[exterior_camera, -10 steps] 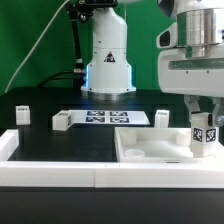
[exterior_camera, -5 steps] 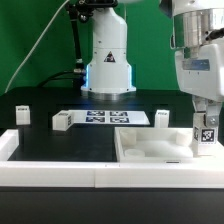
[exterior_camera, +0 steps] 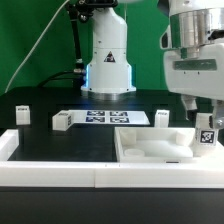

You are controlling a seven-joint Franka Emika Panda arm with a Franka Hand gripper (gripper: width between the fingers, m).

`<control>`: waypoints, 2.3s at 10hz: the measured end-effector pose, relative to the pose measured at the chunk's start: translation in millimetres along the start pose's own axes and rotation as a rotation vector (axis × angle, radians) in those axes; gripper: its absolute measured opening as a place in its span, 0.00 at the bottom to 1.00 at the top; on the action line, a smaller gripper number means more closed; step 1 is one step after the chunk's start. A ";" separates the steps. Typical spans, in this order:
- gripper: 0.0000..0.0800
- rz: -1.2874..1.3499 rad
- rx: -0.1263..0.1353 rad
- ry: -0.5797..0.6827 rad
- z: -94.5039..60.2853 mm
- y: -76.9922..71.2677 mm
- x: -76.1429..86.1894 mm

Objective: Assemble one leg

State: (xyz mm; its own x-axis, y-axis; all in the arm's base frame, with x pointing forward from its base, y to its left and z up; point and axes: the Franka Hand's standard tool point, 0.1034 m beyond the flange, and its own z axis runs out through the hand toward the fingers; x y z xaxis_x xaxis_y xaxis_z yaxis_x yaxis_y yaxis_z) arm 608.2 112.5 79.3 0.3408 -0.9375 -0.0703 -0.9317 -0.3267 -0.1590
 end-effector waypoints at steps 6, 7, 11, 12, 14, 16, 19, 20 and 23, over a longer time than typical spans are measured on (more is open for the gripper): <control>0.81 -0.718 -0.119 -0.001 3.8 -8.1 -8.8; 0.81 -0.829 -0.129 -0.008 5.4 -7.2 -6.6; 0.81 -1.019 -0.118 -0.008 6.2 -7.9 -3.3; 0.66 -1.018 -0.118 -0.008 6.3 -7.8 -3.2; 0.44 -1.018 -0.118 -0.008 6.4 -7.7 -3.1; 0.36 -0.977 -0.118 -0.005 6.3 -7.7 -2.8; 0.36 -0.721 -0.106 0.005 6.0 -7.6 -0.2; 0.36 -0.647 -0.095 0.009 6.1 -8.1 0.6; 0.36 -0.250 -0.057 0.042 6.0 -6.9 2.1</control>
Offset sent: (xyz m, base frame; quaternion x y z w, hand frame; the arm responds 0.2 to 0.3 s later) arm 0.0096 0.0106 -0.0008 -0.0649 -0.0113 -0.2700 0.9606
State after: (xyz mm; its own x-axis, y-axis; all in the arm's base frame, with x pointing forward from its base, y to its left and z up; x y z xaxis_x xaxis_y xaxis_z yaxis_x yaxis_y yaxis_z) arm 616.1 113.5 74.3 0.5569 -0.8305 0.0053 -0.8251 -0.5540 -0.1106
